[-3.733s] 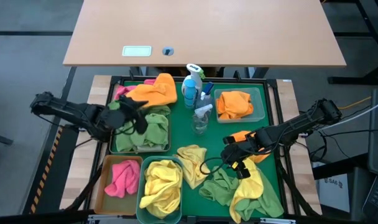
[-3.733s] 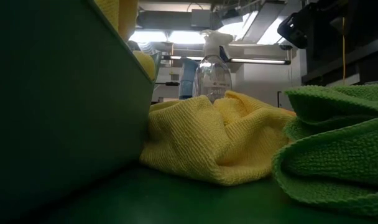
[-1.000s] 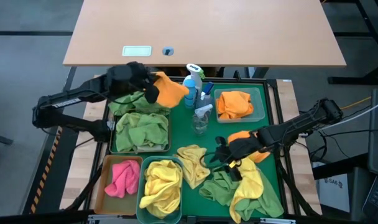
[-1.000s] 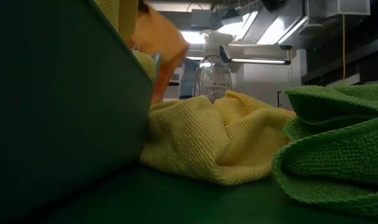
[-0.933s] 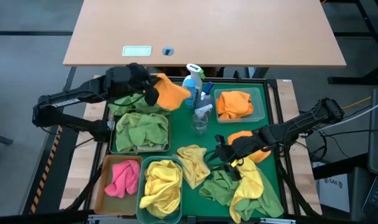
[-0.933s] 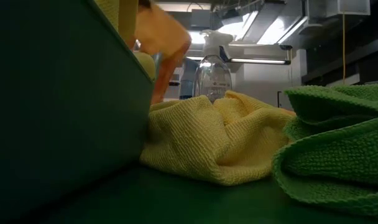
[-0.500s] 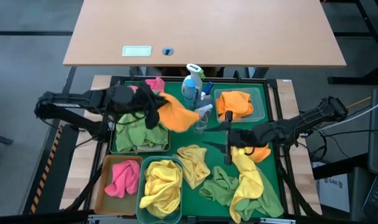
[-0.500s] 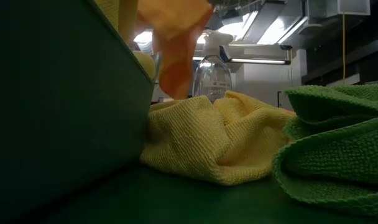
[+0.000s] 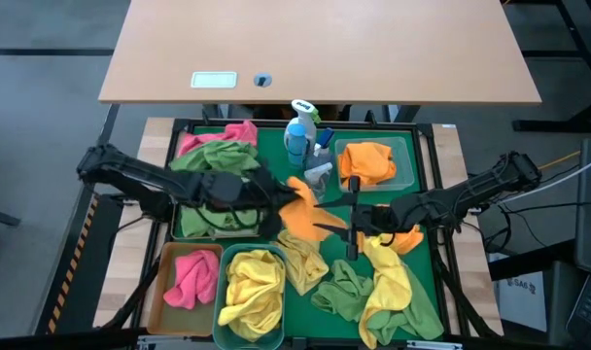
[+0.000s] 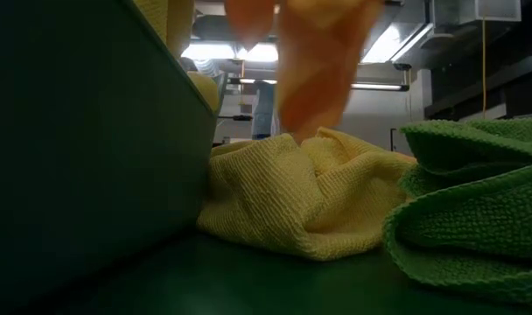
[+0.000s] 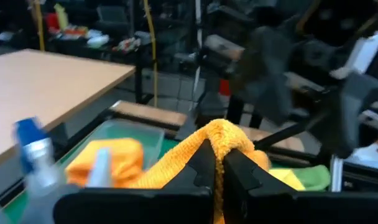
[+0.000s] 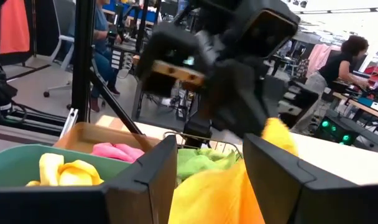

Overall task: Sort microfiber towel by color & place in baskets
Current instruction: Put the orange towel into the white bin

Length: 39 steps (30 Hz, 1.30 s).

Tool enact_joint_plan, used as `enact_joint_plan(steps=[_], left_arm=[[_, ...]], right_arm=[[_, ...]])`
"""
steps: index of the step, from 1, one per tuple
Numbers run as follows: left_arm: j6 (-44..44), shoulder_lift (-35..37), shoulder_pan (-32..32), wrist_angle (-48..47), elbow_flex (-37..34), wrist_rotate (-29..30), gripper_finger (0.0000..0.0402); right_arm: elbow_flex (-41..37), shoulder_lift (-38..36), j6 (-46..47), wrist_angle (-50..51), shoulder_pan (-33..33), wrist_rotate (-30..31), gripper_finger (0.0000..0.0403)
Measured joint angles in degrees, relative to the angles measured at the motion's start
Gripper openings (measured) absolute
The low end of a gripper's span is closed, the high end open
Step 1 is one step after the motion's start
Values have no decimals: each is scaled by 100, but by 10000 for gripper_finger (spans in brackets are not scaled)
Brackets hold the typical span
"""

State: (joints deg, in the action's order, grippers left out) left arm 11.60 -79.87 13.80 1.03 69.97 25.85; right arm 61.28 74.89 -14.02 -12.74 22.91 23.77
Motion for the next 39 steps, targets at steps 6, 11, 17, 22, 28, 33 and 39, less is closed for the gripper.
enact_joint_plan(steps=[6, 11, 17, 22, 28, 33, 39], left_arm=[[-395, -461, 208, 953, 0, -157, 0], [-590, -613, 293, 1419, 0, -438, 0], [-621, -613, 293, 1463, -2, -453, 0], [-621, -610, 293, 1493, -2, -458, 16], [-611, -610, 286, 1468, -2, -454, 43], [-590, -610, 284, 1415, -2, -435, 66], [-555, -610, 282, 1332, -2, -385, 91]], right_arm=[[0, 0, 0, -32, -49, 209, 182], [-2, 0, 9, 345, -58, 275, 182], [-2, 2, 12, 690, -51, 110, 181], [-2, 0, 4, 696, -52, -96, 133], [-2, 0, -213, 699, -51, -135, 15], [-7, -93, -278, 796, -43, -143, 39], [-7, -502, -278, 1381, -43, -149, 11]])
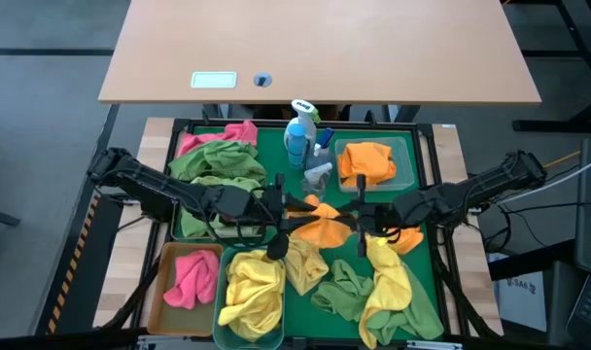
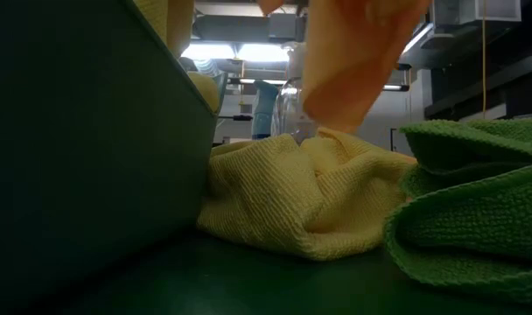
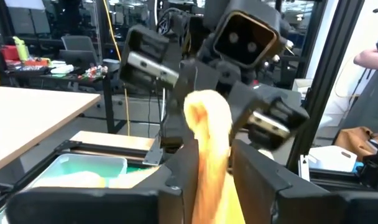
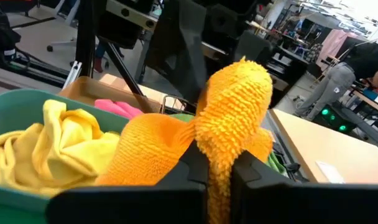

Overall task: Sort microfiber towel by color & place in baskets
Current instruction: Put the orange towel into the white bin

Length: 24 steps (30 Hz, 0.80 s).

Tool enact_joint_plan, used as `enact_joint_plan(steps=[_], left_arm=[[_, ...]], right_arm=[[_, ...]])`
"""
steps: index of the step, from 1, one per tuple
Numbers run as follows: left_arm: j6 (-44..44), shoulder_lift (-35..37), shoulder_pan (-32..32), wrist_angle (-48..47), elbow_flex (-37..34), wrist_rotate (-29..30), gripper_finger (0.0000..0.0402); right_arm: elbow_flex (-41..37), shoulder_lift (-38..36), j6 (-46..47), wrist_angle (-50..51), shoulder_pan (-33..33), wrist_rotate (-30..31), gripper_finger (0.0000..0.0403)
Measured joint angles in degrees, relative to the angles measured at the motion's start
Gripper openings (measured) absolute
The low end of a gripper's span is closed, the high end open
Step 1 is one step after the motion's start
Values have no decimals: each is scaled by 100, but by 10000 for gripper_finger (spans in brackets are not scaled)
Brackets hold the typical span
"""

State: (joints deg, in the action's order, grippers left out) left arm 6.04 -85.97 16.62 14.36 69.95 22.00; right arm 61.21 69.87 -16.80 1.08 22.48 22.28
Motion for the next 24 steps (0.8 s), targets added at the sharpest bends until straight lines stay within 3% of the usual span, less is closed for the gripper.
enact_joint_plan(steps=[7, 14, 21, 24], left_arm=[[-2, 2, 0, -176, 0, 4, 102], [-2, 2, 2, -208, 0, 2, 102], [-2, 2, 2, -208, 0, 2, 102], [-2, 2, 2, -199, 0, 1, 102]], right_arm=[[0, -700, 286, 638, 0, 266, 25], [0, -1445, 299, 1157, 0, 330, 10], [0, -2077, 183, 1768, -44, 1521, 21], [2, -2226, 136, 2064, -363, 1848, 14]])
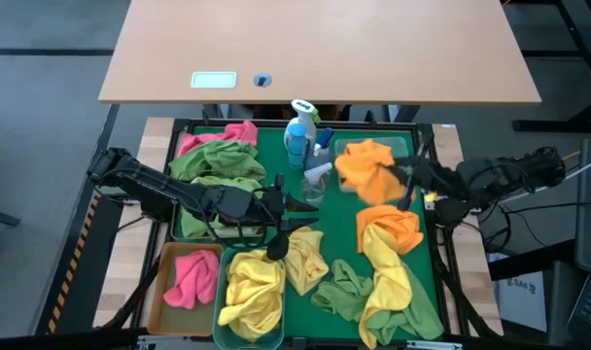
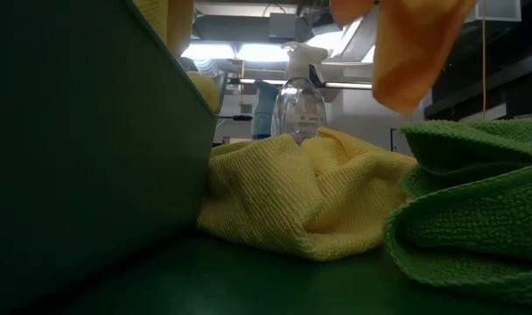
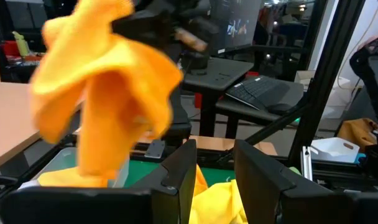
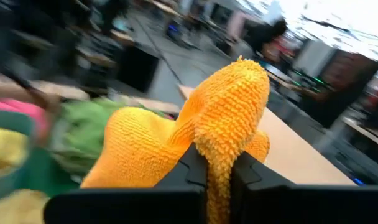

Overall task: Sort microfiber towel by color & place in baskets
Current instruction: Put the orange towel into the white bin

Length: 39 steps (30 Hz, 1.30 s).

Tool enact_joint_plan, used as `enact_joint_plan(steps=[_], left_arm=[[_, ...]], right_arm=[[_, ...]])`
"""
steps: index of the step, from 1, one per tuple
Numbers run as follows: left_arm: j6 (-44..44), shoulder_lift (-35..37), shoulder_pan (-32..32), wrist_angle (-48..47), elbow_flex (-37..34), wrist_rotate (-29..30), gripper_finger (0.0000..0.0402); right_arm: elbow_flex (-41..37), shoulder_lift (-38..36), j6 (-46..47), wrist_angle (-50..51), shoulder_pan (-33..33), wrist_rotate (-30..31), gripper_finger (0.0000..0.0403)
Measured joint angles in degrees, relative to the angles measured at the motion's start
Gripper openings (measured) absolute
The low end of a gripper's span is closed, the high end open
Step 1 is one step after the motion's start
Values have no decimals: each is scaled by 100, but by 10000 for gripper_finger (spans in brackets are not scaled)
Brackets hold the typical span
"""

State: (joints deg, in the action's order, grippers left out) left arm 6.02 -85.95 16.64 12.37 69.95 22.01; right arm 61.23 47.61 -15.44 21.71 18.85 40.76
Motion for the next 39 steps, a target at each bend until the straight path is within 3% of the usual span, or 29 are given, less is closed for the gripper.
enact_joint_plan(steps=[5, 14, 22, 28, 32, 39], left_arm=[[0, 0, 0, 5, 0, -1, 102], [0, 0, 0, -16, 0, -3, 102], [0, 0, 0, -32, 0, -3, 102], [0, 0, 0, -34, 0, -3, 102], [0, 0, 2, -34, 0, -3, 102], [0, 0, 2, -36, 0, -5, 102]], right_arm=[[0, -46, 15, 386, -1041, -9, 14], [-2, 345, 239, 1130, -3487, -1548, 13], [-2, 805, 557, 2036, -5046, -2112, 16], [-2, 1141, 921, 2293, -5630, -2646, 18], [-11, 1418, 979, 2400, -5728, -2692, 17], [-808, 1730, 965, 1944, -5724, -2694, 16]])
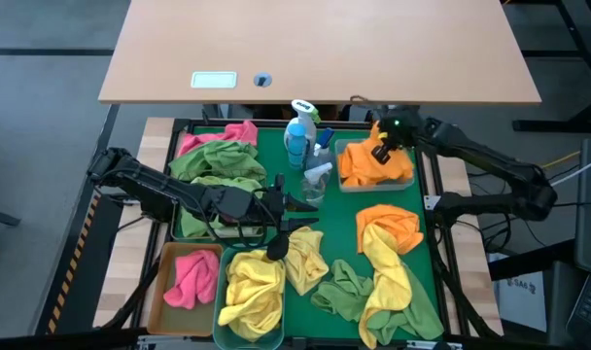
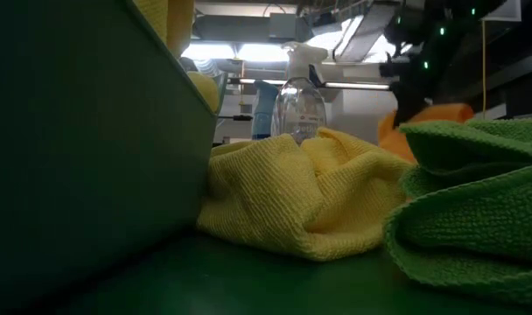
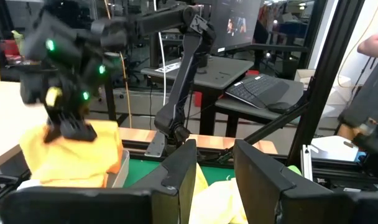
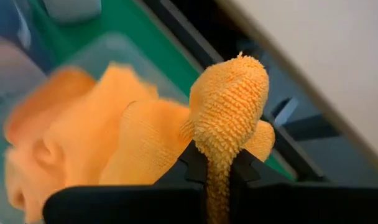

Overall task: Sort microfiber towel by color & place in baskets
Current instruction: Put the orange towel into the white bin

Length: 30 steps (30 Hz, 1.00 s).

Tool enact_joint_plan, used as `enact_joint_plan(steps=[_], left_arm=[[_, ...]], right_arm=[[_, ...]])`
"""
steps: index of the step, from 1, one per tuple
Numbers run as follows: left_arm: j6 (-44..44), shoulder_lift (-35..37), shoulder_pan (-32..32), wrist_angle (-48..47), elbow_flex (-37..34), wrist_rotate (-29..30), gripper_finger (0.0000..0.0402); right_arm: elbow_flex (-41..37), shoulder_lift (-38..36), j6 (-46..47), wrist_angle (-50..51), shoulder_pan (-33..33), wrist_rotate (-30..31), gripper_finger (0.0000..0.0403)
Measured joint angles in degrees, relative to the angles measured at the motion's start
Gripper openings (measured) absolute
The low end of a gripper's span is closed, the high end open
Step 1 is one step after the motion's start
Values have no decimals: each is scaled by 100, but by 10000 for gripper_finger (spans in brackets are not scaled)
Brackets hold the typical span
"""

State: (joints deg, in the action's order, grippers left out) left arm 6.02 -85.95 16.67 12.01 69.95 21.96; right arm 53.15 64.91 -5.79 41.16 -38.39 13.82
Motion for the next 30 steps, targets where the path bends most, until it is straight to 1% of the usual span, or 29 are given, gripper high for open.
enact_joint_plan(steps=[4, 9, 14, 17, 25, 28, 30], left_arm=[[0, 0, 0, 0, 0, 0, 102], [0, 0, 0, 0, 0, 0, 102], [0, 0, 0, 0, 0, 0, 102], [-2, 0, 0, 0, 0, 0, 102], [-2, 2, 0, 0, 0, 0, 102], [-2, 2, 0, 0, 0, 0, 102], [-2, 2, 0, 0, 0, 1, 102]], right_arm=[[-688, 117, 72, -337, 0, 5, 18], [-1534, 201, 283, -1137, 0, 7, 20], [-2094, 325, 291, -1724, 7, 5, 20], [-2230, 416, 294, -1816, 7, 10, 21], [-2245, 475, 276, -1836, 11, 129, 21], [-2198, 476, 274, -1795, 11, 149, 23], [-2081, 476, 274, -1711, 11, 160, 30]])
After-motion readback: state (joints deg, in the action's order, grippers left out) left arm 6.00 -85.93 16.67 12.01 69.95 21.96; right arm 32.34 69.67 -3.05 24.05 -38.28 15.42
